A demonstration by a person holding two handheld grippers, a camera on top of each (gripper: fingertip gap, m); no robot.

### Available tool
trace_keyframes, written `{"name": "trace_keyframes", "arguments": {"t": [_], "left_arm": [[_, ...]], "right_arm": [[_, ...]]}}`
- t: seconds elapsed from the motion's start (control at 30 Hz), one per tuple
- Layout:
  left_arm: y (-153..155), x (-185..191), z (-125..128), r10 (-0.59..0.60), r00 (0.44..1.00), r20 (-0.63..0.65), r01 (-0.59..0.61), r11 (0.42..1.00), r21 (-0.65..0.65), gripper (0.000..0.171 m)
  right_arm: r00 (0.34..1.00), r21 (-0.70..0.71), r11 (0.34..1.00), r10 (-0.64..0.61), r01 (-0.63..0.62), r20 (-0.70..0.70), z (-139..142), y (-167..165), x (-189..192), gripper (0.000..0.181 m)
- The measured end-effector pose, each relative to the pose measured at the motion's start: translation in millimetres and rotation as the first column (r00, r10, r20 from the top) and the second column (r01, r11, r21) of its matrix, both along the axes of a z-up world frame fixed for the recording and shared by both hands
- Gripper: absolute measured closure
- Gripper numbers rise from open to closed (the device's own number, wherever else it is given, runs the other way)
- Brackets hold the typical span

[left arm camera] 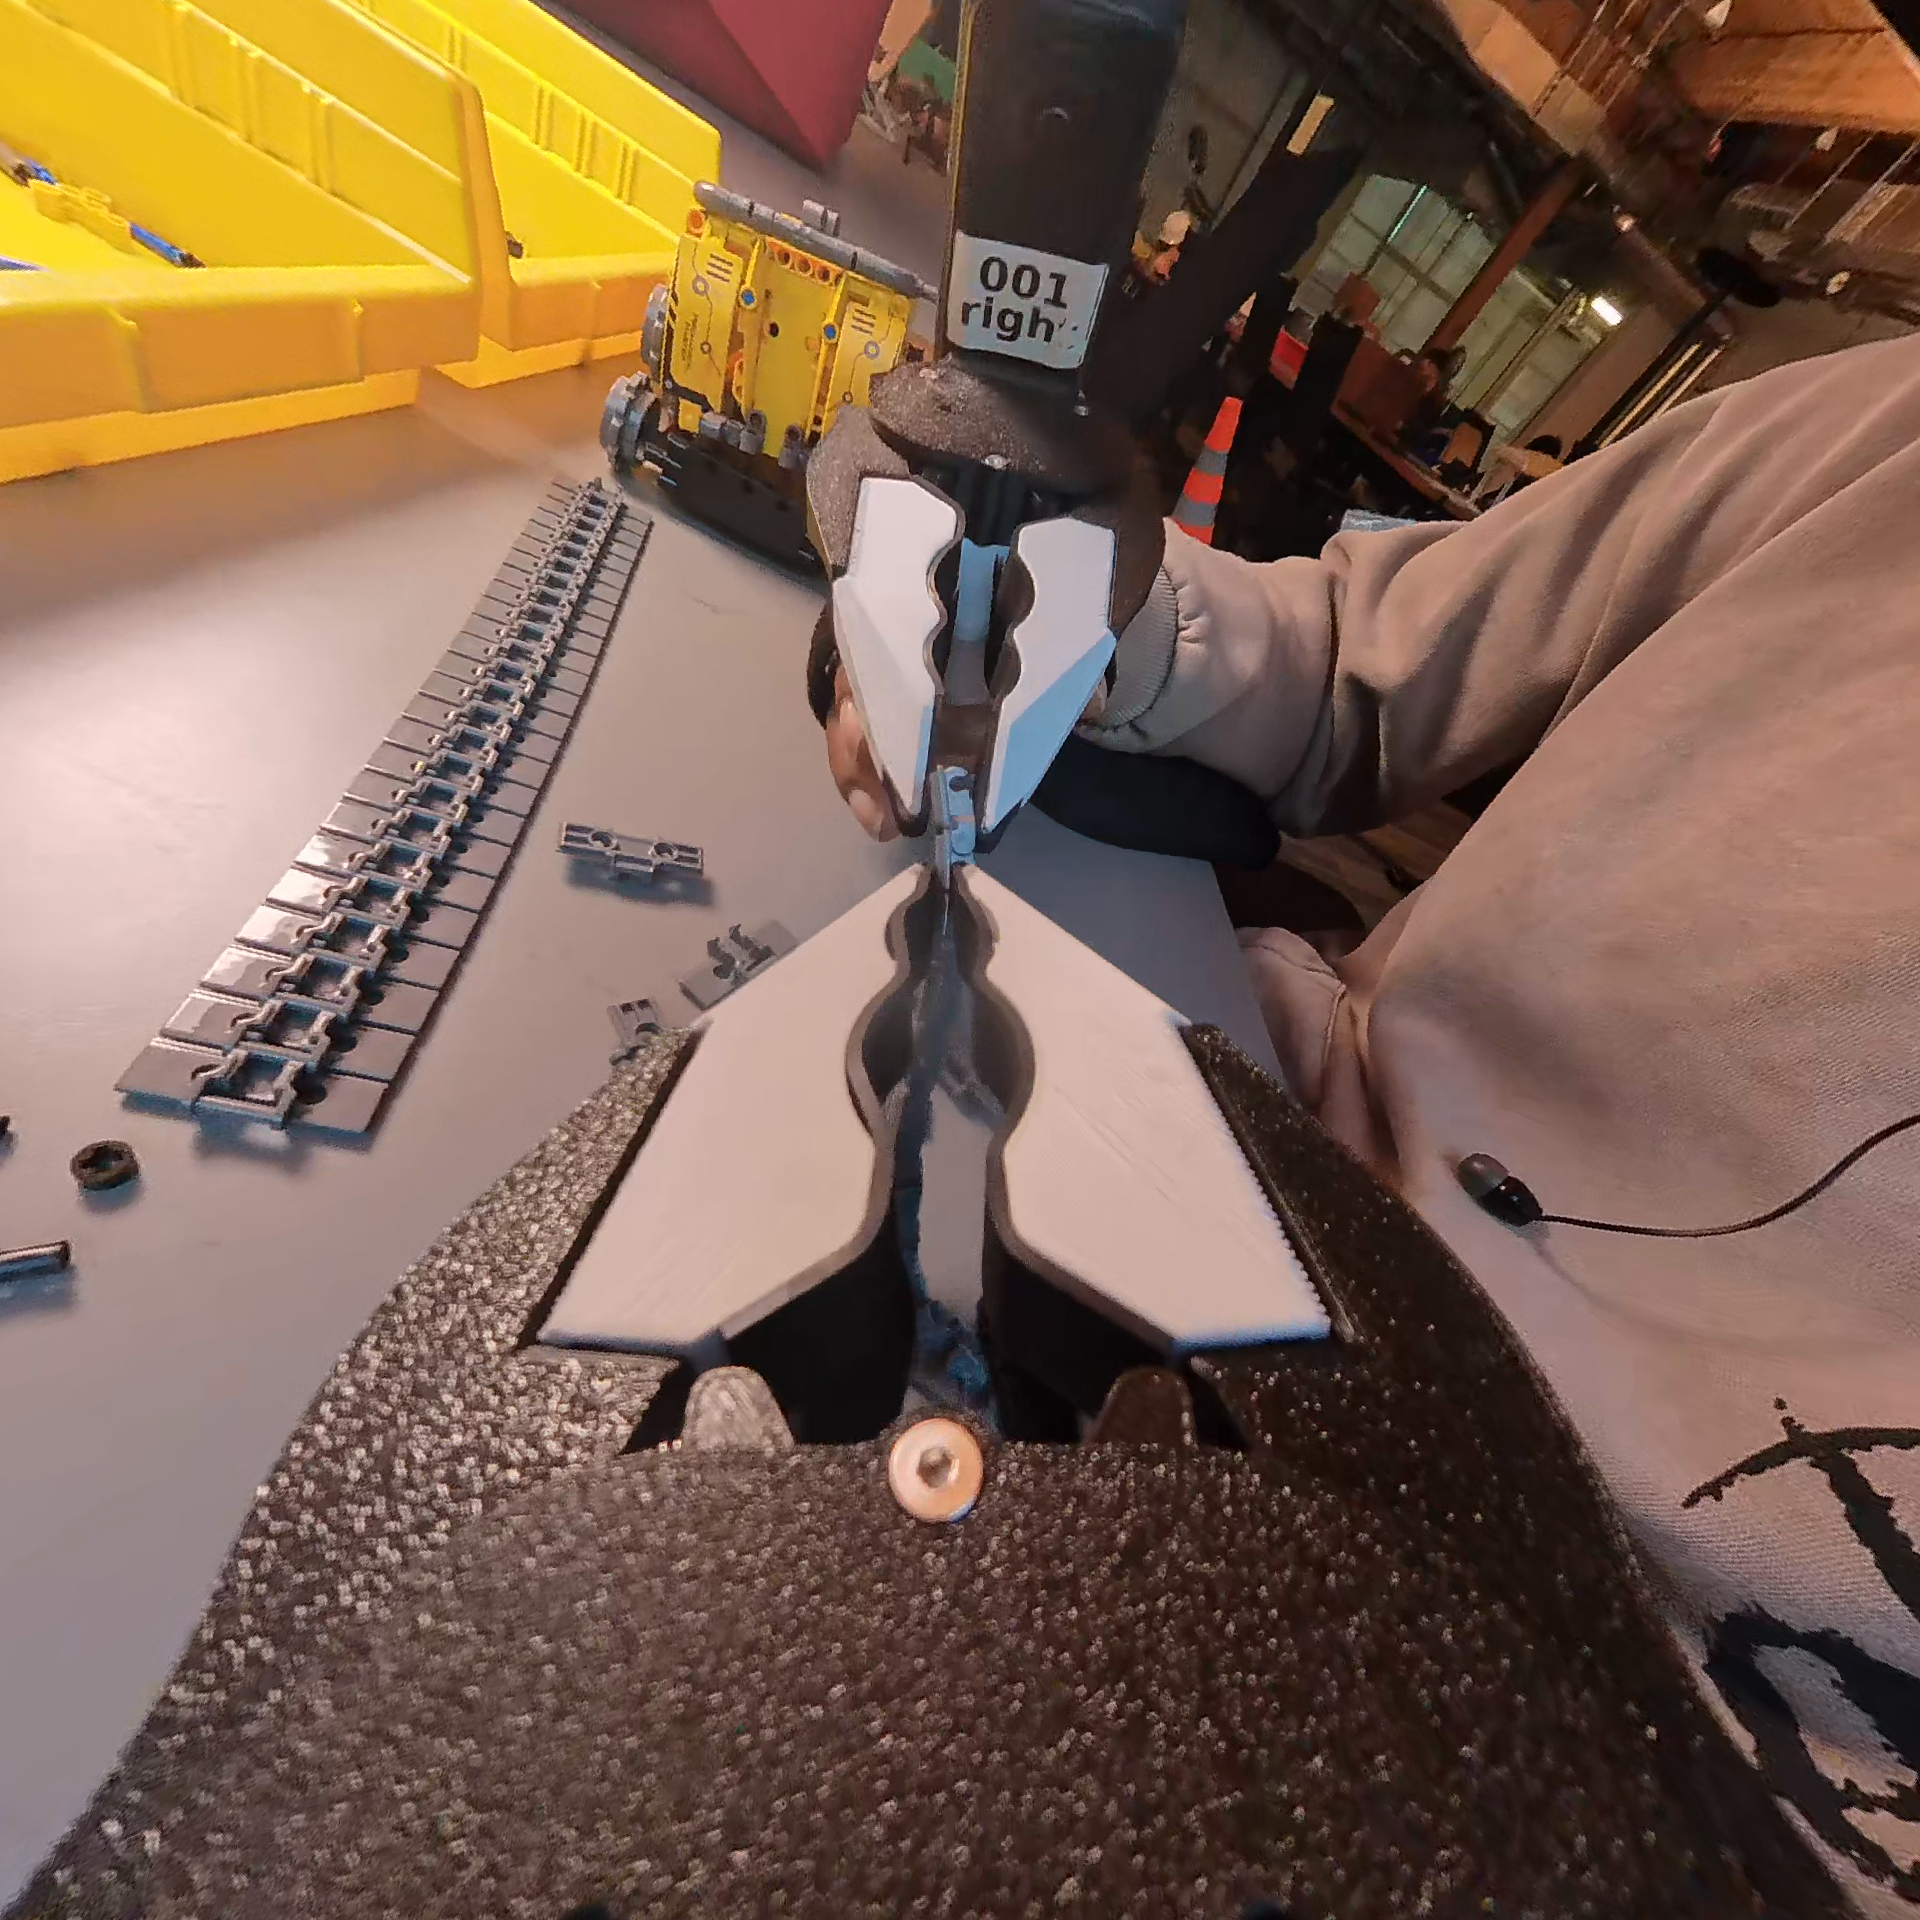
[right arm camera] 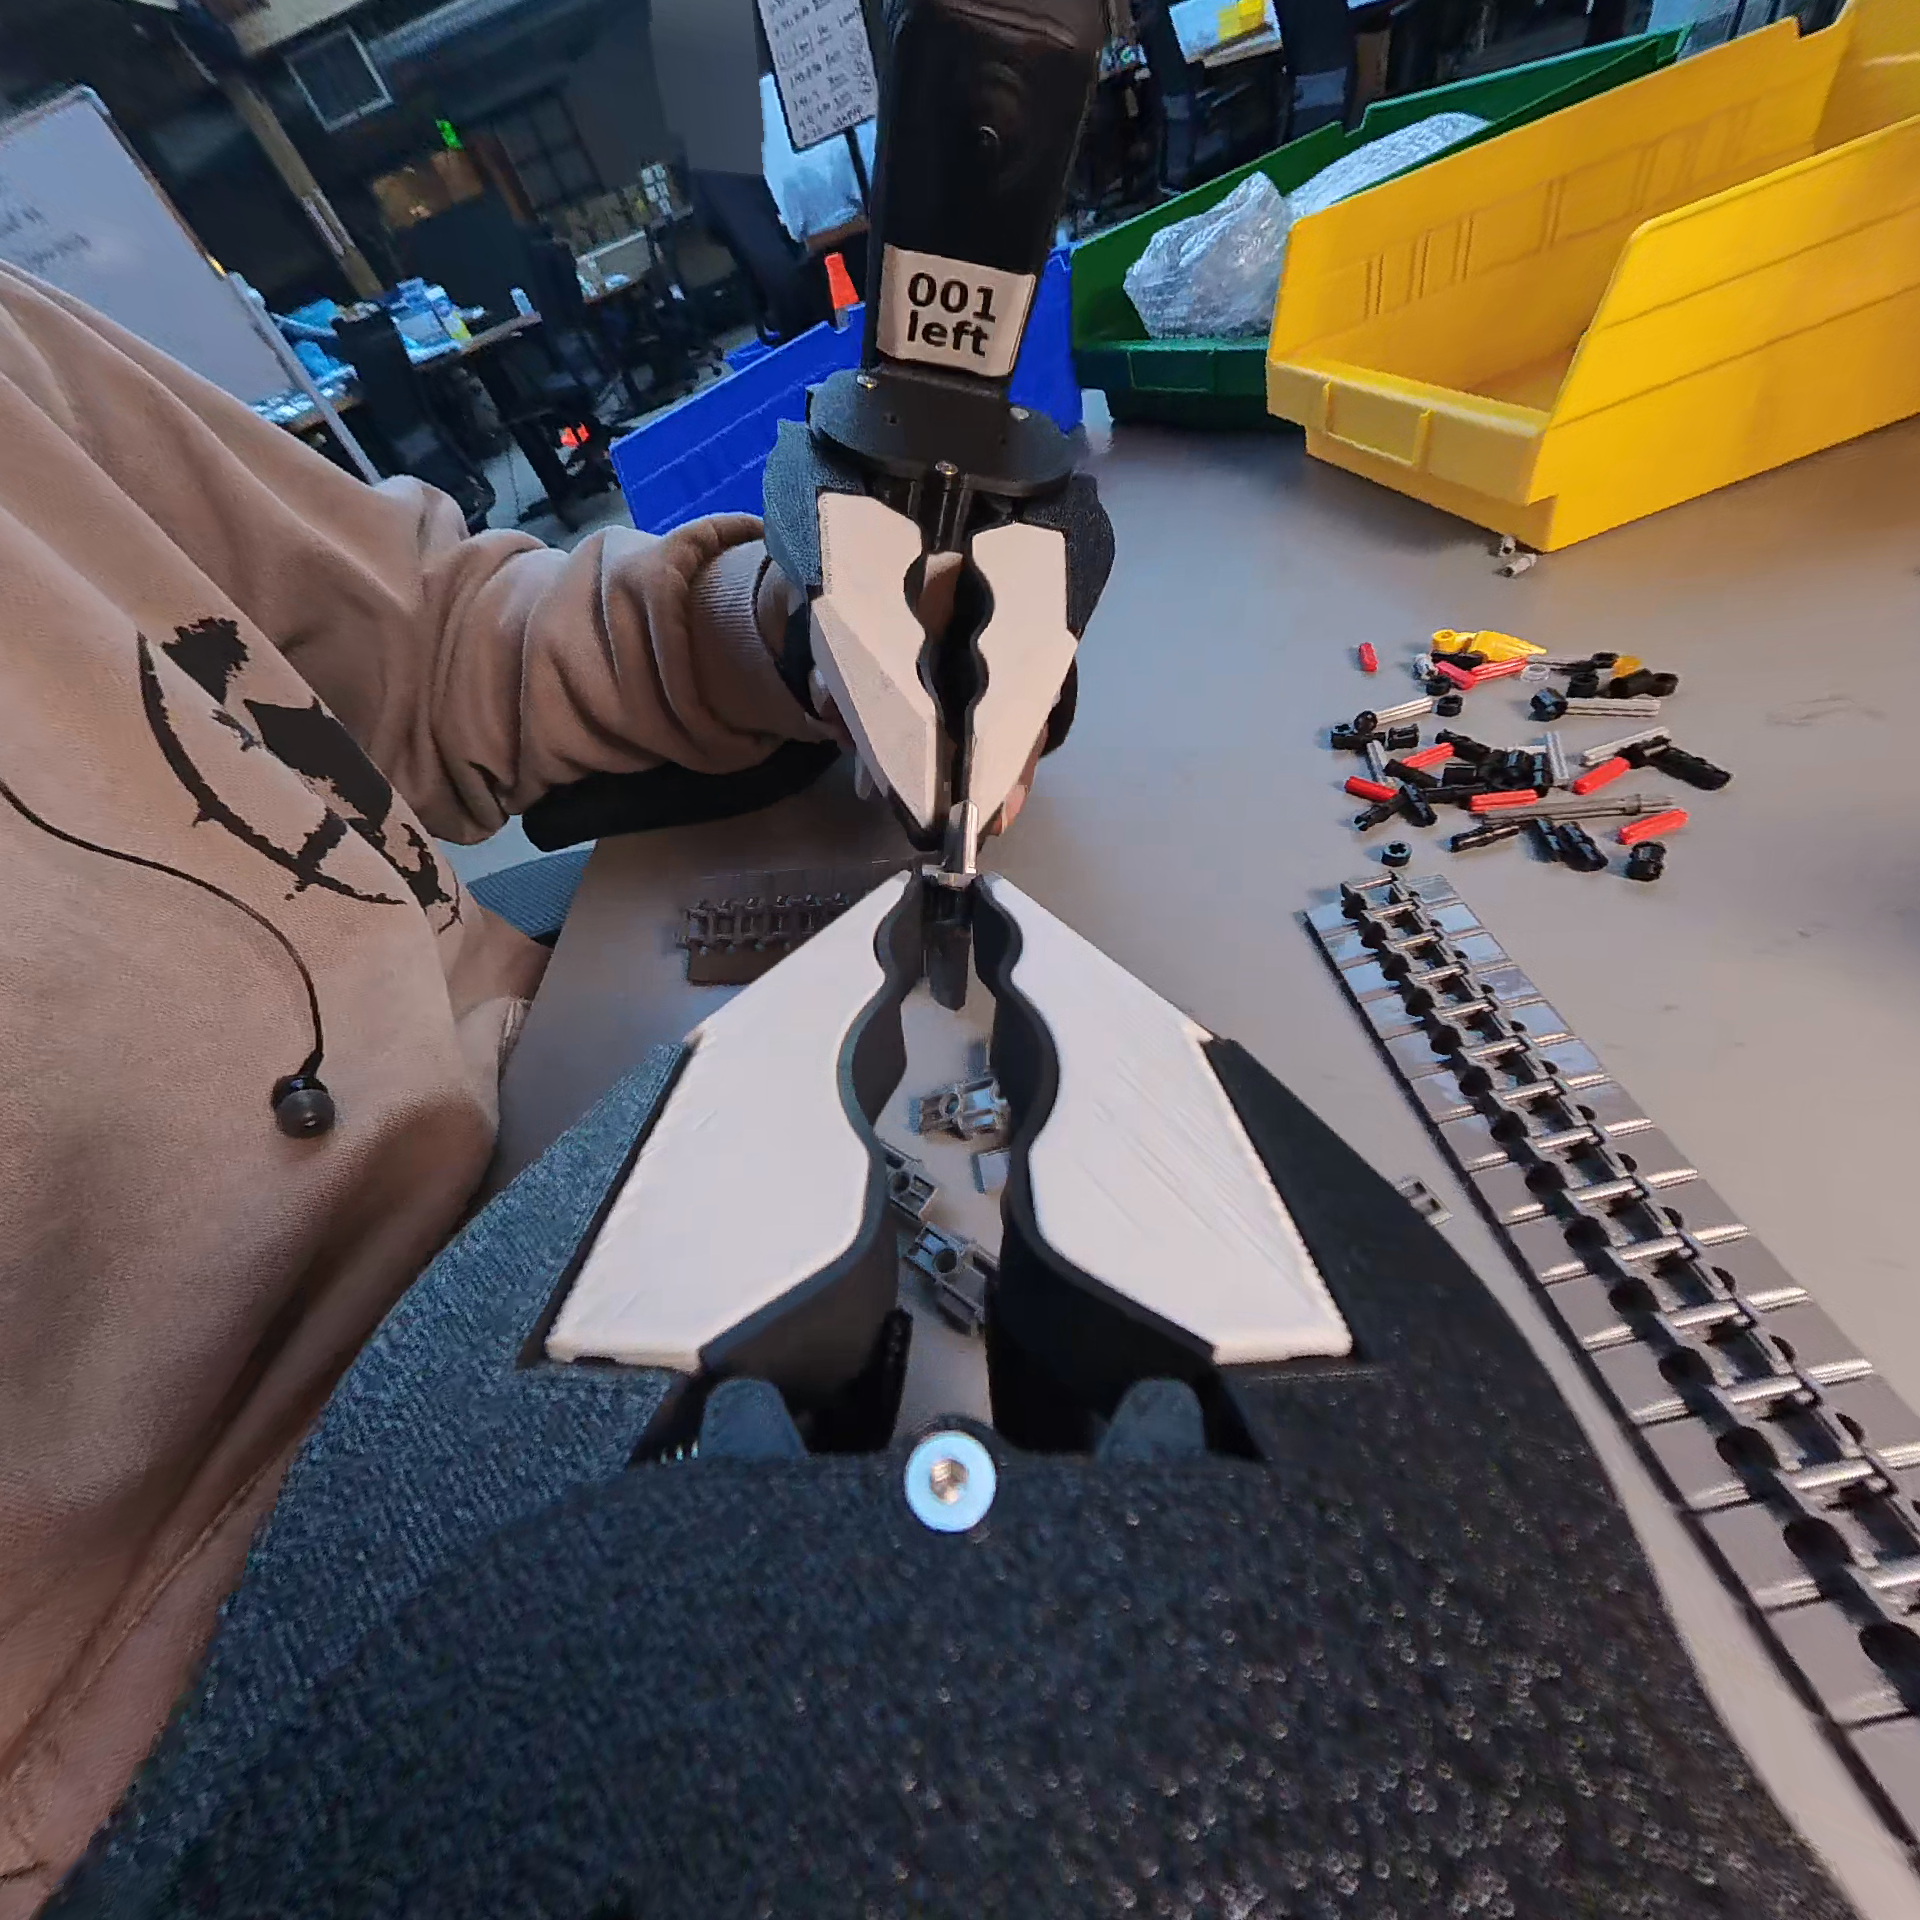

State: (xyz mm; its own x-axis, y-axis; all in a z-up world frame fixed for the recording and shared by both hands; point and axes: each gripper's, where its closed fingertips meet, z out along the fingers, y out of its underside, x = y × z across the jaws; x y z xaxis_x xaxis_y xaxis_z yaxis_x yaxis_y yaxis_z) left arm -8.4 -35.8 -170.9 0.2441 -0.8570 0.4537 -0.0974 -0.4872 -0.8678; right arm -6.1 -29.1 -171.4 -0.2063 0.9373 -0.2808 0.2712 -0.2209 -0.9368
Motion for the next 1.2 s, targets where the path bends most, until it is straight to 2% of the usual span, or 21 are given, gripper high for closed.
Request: {"name": "trace_keyframes", "arguments": {"t": [0.3, 0.5, 0.67, 0.8, 1.0, 1.2], "left_arm": [[2, 1, 4, 0.001, 0.997, 0.077, 0.003, 0.998, -0.058, 0.167], [1, 1, 2, -0.006, 0.998, 0.058, 0.011, 0.997, -0.078, 0.169], [-4, 5, -8, -0.033, 0.999, -0.023, 0.031, 0.997, -0.067, 0.169], [-5, 7, -9, -0.035, 0.999, -0.041, 0.032, 0.998, -0.059, 0.169], [-3, 7, -8, -0.021, 1.000, -0.005, 0.021, 0.995, -0.094, 0.169], [4, 4, -5, 0.016, 0.997, 0.077, 0.000, 0.979, -0.204, 0.169]], "right_arm": [[1.000, -0.059, 0.998, -0.002, 0.001, -0.016, 2, 0, -1, 0.174], [1.000, -0.060, 0.998, 0.008, -0.009, -0.014, 1, -2, -2, 0.174], [0.999, -0.101, 0.994, 0.042, -0.044, -0.026, 4, -6, -2, 0.169], [1.000, -0.063, 0.998, 0.028, -0.027, 0.003, -1, -6, -2, 0.180], [1.000, -0.026, 1.000, 0.014, -0.014, 0.006, 0, -5, -2, 0.181], [0.999, 0.188, 0.982, -0.033, 0.037, -0.026, 6, -2, -4, 0.181]]}}
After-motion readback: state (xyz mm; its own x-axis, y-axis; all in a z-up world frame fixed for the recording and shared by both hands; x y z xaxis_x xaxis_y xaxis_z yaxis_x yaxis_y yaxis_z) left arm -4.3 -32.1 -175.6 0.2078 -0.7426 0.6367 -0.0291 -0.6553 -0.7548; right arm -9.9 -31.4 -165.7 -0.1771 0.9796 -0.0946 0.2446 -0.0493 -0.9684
